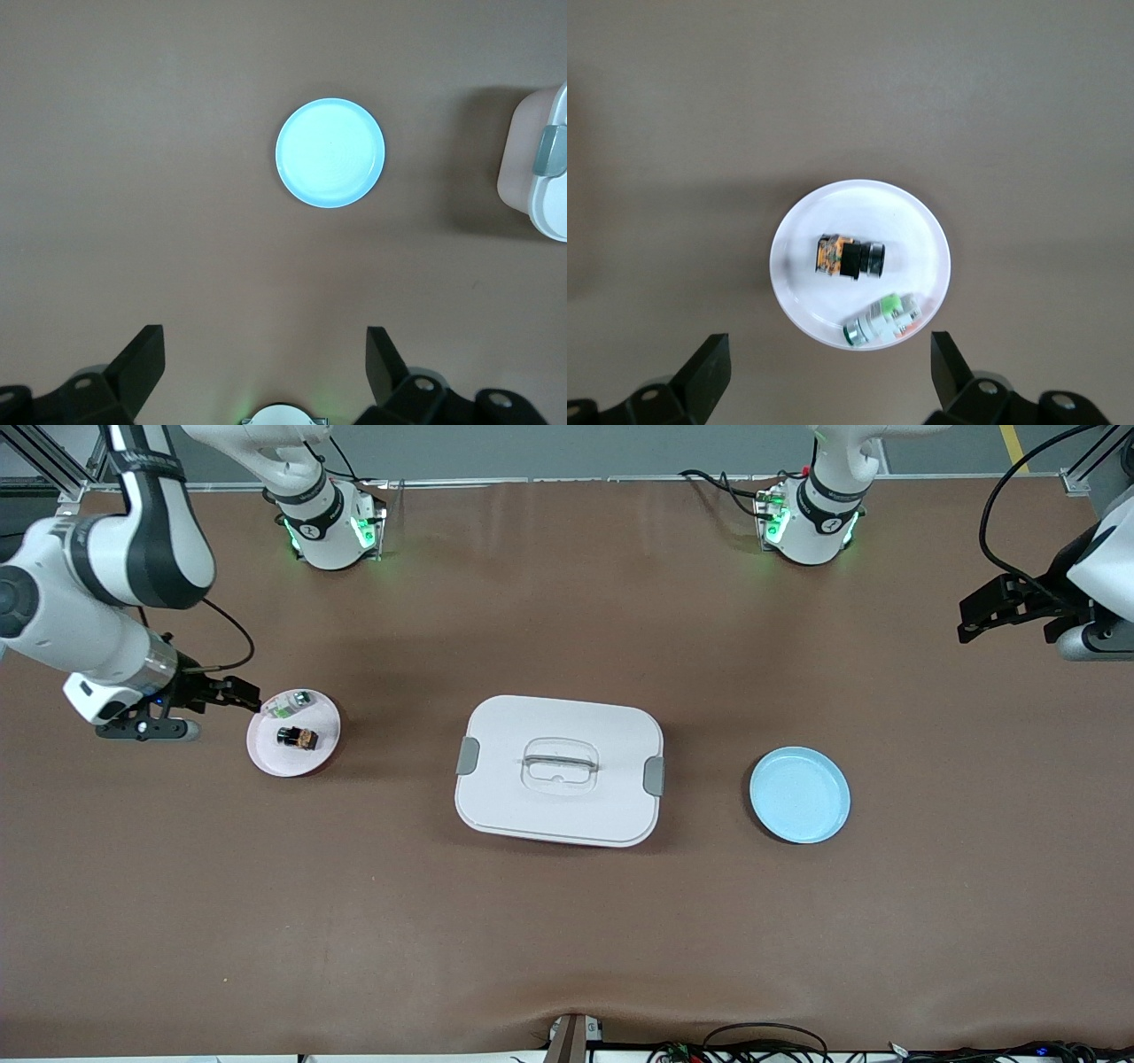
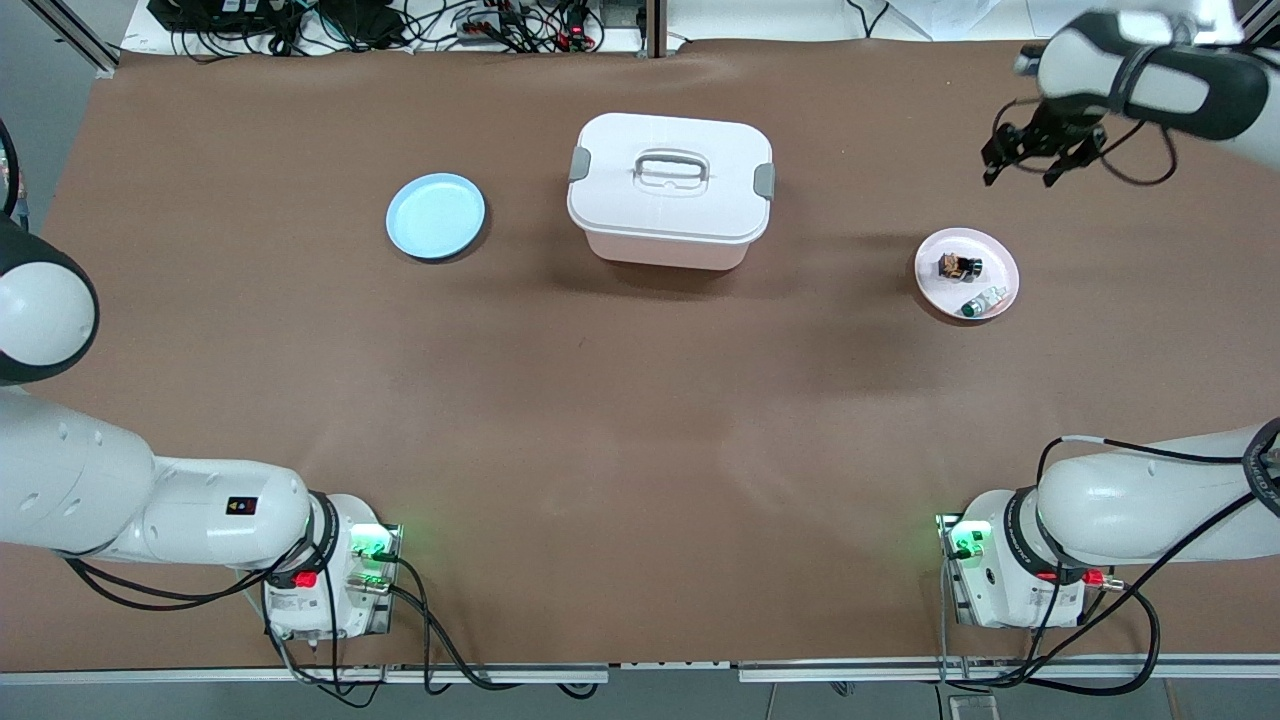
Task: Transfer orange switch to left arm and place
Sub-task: 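Move the right gripper over the white plate toward the orange switch, then lower the right gripper and grasp the orange switch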
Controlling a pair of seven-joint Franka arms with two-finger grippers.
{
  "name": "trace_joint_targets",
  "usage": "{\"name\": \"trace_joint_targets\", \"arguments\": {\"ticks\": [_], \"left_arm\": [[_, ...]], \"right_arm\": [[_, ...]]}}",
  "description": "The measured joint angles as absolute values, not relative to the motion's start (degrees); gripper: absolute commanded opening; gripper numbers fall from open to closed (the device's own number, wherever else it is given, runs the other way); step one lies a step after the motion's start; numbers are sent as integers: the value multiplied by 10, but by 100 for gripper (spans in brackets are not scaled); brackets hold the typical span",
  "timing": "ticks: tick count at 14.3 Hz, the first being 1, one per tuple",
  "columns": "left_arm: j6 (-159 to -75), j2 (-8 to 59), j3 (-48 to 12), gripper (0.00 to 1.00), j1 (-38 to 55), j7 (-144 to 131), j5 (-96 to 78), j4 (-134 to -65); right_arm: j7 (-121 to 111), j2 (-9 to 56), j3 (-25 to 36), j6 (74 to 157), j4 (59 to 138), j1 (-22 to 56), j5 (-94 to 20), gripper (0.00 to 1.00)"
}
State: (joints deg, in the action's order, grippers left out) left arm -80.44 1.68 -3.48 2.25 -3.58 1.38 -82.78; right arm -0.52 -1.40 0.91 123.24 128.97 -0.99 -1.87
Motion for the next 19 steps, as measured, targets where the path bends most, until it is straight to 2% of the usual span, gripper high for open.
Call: {"name": "trace_joint_targets", "arguments": {"ticks": [2, 8, 15, 19], "left_arm": [[-805, 17, -35, 100, 23, -36, 14, -828], [-805, 18, -35, 100, 23, -36, 14, -828], [-805, 21, -35, 100, 23, -36, 14, -829], [-805, 22, -35, 100, 23, -36, 14, -828]], "right_arm": [[5, 1, 9, 1283, 1318, -10, -19, 100], [19, 88, 10, 1380, 1320, -10, -19, 100], [32, 132, 10, 1390, 1319, -3, -7, 100], [35, 152, 10, 1390, 1319, -3, 42, 100]]}}
